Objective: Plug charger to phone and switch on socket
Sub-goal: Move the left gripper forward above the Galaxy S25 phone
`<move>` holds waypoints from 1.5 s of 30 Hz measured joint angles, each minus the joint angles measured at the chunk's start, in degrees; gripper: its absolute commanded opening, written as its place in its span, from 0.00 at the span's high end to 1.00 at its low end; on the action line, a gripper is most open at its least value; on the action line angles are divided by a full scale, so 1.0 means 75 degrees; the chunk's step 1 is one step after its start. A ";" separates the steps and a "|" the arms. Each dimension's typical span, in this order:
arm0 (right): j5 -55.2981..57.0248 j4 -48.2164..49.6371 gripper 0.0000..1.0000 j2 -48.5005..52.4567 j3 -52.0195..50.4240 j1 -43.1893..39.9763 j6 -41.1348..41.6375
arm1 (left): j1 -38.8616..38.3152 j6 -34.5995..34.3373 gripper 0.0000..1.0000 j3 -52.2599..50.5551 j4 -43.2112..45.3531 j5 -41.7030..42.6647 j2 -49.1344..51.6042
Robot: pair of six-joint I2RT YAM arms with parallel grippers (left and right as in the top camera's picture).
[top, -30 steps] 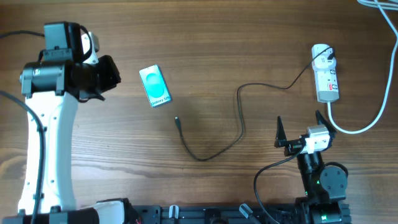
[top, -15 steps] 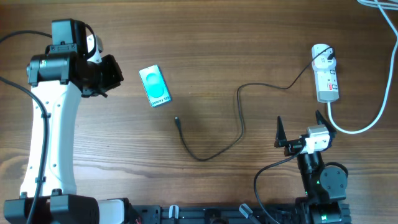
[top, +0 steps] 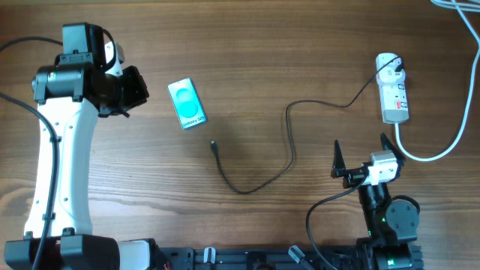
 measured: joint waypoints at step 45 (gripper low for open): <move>0.0000 -0.0003 0.00 0.0000 0.0000 0.0000 0.0000 | 0.0000 -0.0052 0.00 0.0000 0.0845 -0.0323 0.0003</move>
